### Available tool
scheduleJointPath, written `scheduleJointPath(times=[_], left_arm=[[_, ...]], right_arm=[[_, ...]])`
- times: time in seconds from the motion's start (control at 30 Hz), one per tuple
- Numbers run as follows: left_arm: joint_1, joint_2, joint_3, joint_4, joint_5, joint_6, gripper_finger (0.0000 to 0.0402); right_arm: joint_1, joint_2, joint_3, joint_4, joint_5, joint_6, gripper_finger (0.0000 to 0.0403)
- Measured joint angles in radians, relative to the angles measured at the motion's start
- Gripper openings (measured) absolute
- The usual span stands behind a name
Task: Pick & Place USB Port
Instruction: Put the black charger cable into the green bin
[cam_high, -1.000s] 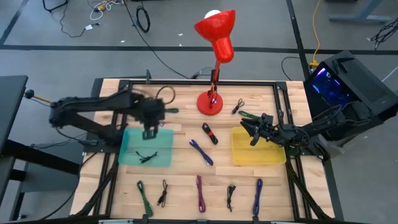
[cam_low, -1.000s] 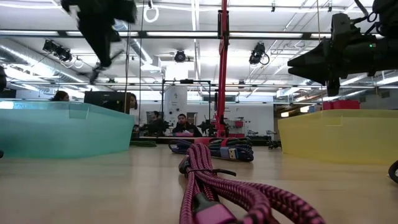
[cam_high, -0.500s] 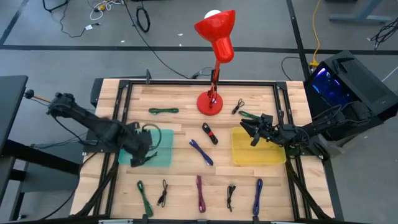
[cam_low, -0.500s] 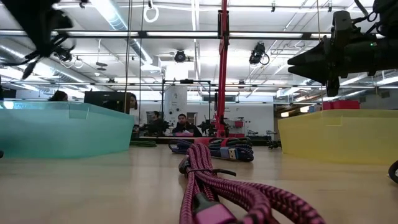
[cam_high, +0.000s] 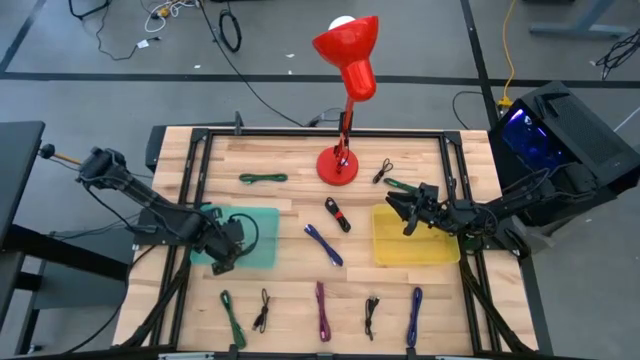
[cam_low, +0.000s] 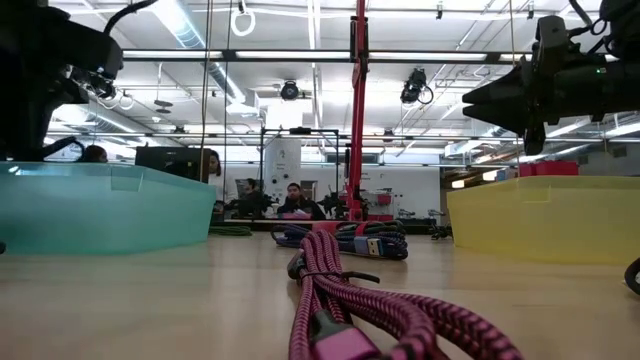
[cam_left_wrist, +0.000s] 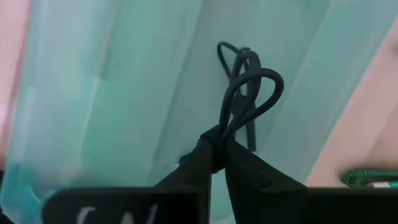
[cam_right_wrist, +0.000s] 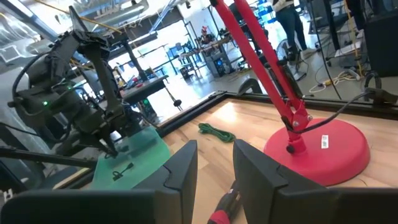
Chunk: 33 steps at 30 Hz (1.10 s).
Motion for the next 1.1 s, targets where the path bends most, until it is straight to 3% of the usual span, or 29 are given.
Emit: scheduleJointPath(times=[0.17,0.33,0.5,0.6,0.73,0.83,0.97,1.1], left_arm=[[0.04,0.0,0.0,-0.001,-0.016,0.007,0.0092],[0.083,0.0,0.0,-0.001,-0.034,0.06,0.0158],[0.103,-0.002,0.001,0.008,-0.183,0.099,0.0194],[0.106,-0.002,0.001,0.009,-0.293,0.128,0.0201],[0.106,-0.002,0.001,0.031,-0.386,0.152,0.0199],[0.106,-0.002,0.001,0.035,-0.435,0.152,0.0198],[0.104,-0.002,0.001,0.063,-0.479,0.152,0.0199],[0.104,-0.002,0.001,0.069,-0.542,0.175,0.0199]], right_arm=[[-0.001,0.0,0.0,0.015,-0.033,0.0,0.0108],[-0.001,0.0,0.0,0.025,0.014,-0.052,0.0113],[-0.043,0.0,0.043,0.049,-0.029,-0.083,0.0114],[-0.093,-0.001,0.181,-0.241,-0.085,-0.109,0.0114],[-0.201,0.018,0.482,-0.91,-0.037,-0.041,0.0113],[-0.321,0.055,0.689,-1.296,-0.046,0.064,0.011],[-0.459,0.127,0.851,-1.547,-0.145,0.092,0.0108],[-0.564,0.234,0.897,-1.671,-0.195,0.127,0.0108]])
